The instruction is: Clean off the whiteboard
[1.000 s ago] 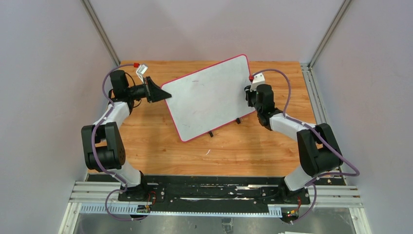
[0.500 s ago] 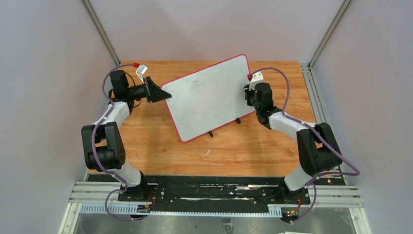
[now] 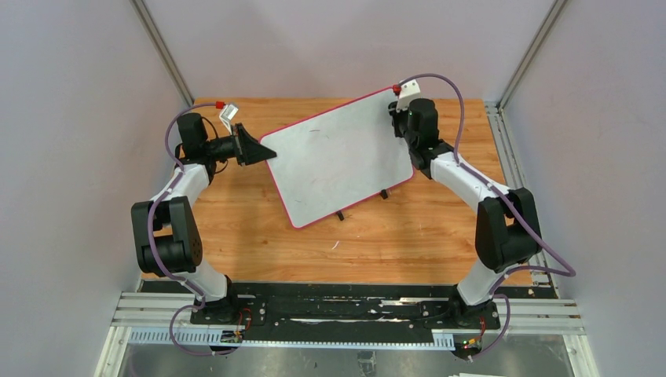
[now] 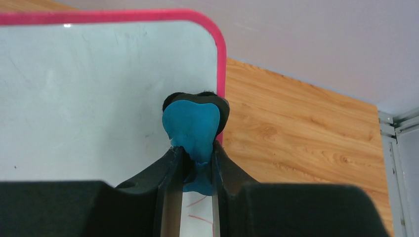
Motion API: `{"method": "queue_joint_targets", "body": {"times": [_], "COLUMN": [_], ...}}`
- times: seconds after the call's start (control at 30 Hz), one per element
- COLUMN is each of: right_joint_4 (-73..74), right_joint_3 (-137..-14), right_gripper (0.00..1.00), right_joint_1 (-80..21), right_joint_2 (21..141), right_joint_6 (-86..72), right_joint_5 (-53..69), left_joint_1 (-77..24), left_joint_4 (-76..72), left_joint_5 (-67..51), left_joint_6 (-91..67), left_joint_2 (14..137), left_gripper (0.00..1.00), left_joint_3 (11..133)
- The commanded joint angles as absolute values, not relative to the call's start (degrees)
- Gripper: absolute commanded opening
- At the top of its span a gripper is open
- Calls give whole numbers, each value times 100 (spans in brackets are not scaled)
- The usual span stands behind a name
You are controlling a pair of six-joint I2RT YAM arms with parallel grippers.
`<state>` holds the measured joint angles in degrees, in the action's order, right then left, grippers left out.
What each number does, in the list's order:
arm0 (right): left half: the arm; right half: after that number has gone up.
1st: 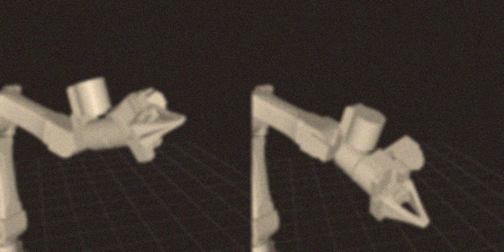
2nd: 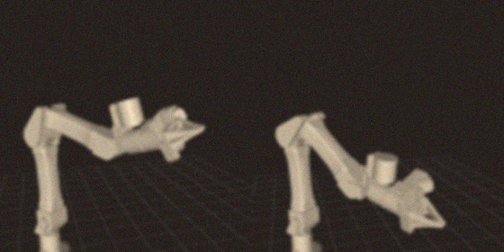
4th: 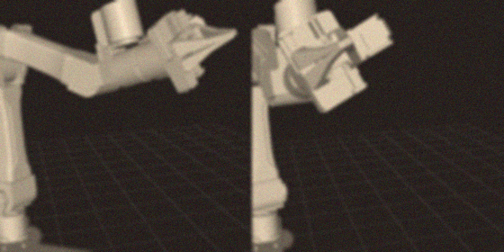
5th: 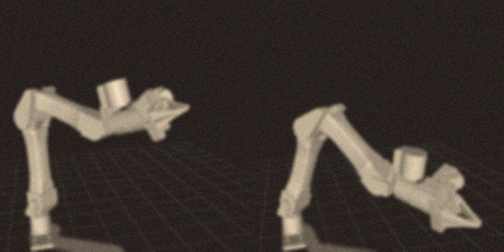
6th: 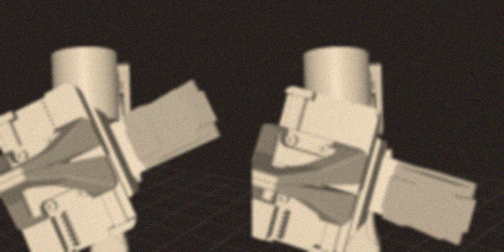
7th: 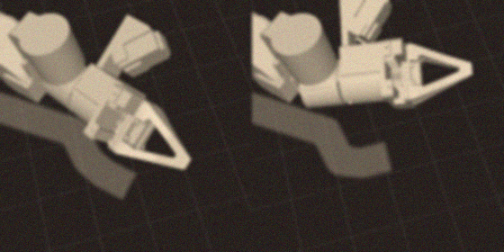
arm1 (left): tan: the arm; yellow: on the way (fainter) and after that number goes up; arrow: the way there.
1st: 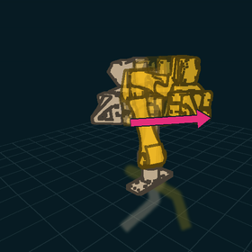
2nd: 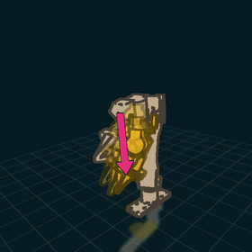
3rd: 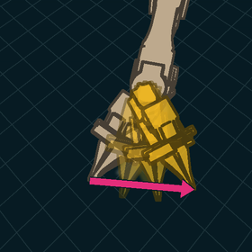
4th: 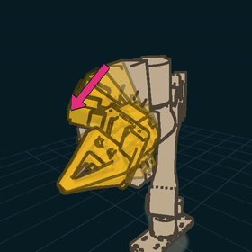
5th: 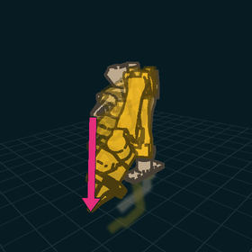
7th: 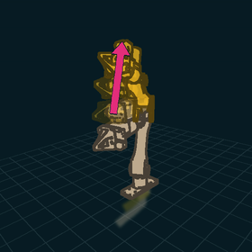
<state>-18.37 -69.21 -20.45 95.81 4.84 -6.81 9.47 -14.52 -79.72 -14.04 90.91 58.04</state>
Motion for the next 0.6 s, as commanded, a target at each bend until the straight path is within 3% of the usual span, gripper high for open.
{"method": "queue_joint_targets", "body": {"times": [0.0, 0.57], "right_joint_4": [-1574, -2440], "right_joint_3": [-7305, -5270], "right_gripper": [1, 1], "right_joint_1": [-1922, -1767], "right_joint_2": [9694, 9047], "right_joint_6": [698, 127], "right_joint_5": [-557, -694], "left_joint_1": [923, 928], "left_joint_4": [-1661, -1661], "left_joint_5": [-8388, -8402], "left_joint_6": [-1230, -1230], "left_joint_2": [9069, 9079], "left_gripper": [0, 0], "left_joint_3": [5800, 5818]}}
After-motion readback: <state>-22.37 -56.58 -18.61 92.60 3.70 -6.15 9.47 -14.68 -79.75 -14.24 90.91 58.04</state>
